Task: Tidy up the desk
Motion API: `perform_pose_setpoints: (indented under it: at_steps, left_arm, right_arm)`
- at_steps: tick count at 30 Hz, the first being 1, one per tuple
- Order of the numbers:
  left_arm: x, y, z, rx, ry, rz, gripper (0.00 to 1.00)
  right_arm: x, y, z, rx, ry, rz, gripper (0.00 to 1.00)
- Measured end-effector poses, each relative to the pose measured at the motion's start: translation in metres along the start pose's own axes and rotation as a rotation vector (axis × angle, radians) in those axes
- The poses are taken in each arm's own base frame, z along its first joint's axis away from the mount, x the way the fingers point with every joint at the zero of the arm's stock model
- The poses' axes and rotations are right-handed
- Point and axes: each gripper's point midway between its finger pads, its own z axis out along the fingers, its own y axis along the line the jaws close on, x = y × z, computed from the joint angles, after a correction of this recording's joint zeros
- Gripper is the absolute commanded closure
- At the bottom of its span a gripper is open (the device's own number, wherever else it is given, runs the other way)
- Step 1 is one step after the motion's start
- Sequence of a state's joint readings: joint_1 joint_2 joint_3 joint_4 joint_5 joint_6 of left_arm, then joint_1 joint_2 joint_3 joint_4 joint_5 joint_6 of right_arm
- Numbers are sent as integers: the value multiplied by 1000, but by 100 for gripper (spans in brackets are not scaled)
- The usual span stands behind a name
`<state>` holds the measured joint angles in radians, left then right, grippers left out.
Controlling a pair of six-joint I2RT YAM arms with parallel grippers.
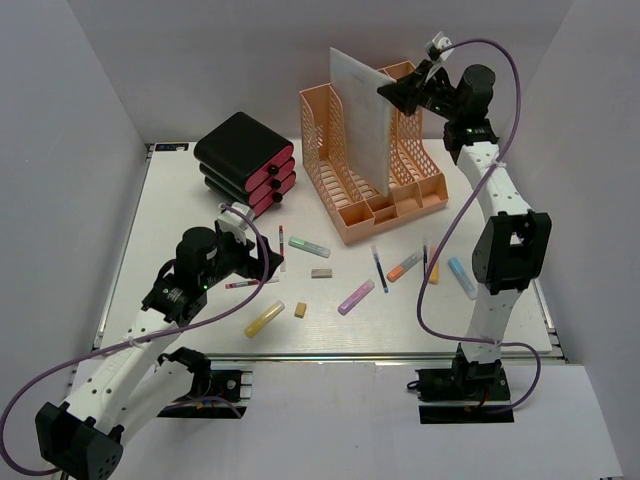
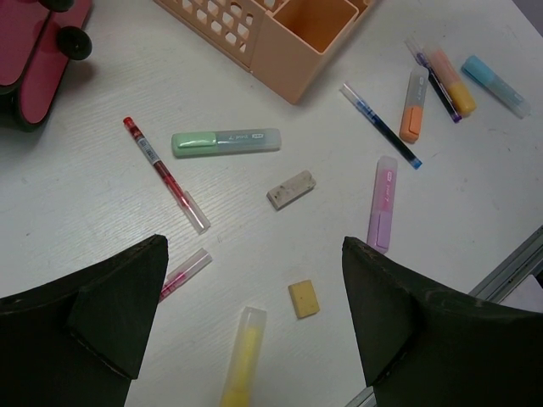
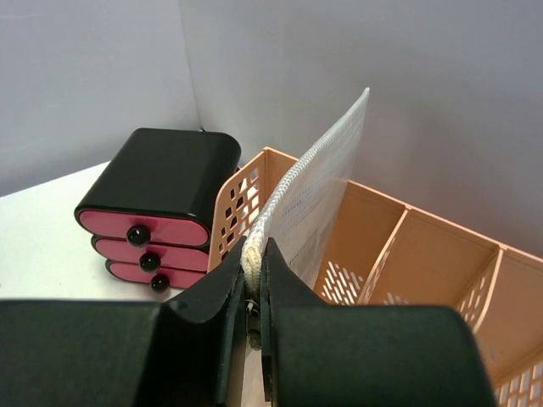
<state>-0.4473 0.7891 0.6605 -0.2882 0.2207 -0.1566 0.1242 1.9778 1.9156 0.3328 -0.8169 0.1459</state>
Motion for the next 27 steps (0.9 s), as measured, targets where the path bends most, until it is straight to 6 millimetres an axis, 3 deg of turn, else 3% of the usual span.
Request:
perform_pose_setpoints:
  at_steps: [18,27]
  left_arm:
    - [5,2,3,-6,12,-8,7]
    - [11,5,7,-17,34,-13,7]
  right_arm:
    - [5,5,-1,-174,-166,-188,100]
    - [12,3,-13,-221,-200,-260,100]
